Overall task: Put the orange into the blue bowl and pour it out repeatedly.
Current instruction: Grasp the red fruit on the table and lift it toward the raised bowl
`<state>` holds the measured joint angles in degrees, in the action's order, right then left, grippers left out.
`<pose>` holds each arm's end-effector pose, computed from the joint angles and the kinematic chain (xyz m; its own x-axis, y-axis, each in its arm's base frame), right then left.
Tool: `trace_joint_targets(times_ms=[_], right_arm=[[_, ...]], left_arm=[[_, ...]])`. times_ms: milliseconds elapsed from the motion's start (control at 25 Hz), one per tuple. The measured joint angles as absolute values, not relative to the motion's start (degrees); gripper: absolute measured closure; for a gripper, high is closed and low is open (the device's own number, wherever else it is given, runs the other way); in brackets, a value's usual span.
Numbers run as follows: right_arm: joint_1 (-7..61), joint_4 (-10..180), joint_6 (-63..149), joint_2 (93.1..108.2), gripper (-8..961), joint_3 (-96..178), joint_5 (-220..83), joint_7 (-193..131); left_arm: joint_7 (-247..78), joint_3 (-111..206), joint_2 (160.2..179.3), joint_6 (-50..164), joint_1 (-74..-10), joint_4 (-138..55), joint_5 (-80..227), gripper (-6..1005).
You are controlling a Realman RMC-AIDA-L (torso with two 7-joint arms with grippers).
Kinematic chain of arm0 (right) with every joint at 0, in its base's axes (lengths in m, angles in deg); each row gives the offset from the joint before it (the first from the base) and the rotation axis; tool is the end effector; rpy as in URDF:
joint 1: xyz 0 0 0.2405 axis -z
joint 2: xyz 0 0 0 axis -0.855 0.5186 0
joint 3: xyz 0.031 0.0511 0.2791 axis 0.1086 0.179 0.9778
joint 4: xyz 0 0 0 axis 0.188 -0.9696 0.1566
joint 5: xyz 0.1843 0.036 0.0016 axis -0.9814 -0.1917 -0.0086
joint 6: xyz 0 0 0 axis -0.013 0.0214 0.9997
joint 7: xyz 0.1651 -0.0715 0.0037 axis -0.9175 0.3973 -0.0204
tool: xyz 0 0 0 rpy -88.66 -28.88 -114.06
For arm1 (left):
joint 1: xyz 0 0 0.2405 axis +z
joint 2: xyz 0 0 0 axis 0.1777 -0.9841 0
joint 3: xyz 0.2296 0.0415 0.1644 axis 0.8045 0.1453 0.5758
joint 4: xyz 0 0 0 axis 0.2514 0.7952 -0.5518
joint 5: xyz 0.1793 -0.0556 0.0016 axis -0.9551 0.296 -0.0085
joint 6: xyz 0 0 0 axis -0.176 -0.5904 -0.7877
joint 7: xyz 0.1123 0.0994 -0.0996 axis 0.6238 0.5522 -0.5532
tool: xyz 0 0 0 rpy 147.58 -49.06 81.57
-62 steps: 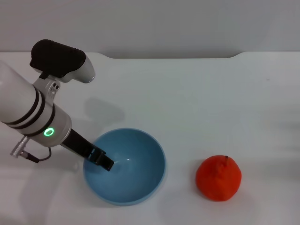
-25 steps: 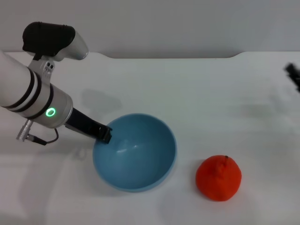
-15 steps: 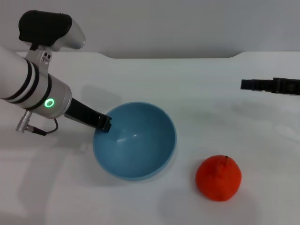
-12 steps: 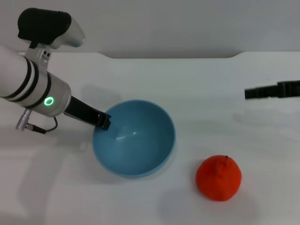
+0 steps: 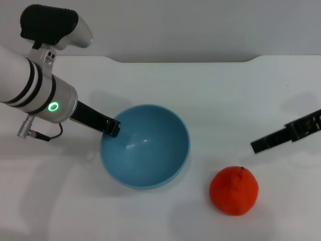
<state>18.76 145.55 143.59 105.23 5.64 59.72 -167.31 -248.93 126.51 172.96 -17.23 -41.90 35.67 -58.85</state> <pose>0.2301 0.3442 0.0027 0.5187 -0.8548 -0.0173 -0.8530 -0.5161 -0.0773 -0.2180 0.3584 -0.0552 0.5887 0.8083 0.0073 0.7238 -0.5230 -0.4501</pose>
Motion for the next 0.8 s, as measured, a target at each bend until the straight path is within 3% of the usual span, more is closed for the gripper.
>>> trace_joint_targets(times_ms=[200,800], right_arm=[[18.33,144.96,142.87,106.01,551,-0.32,63.27,-168.75],[14.36,134.85,133.36,106.43,560,-10.67,63.81,-169.07]], left_arm=[[-248.93,126.54,172.96,-17.26,-41.84,36.09,-58.85,1000],[-248.93,127.07,173.14,-17.17,-42.32,35.64,-58.85,1001]])
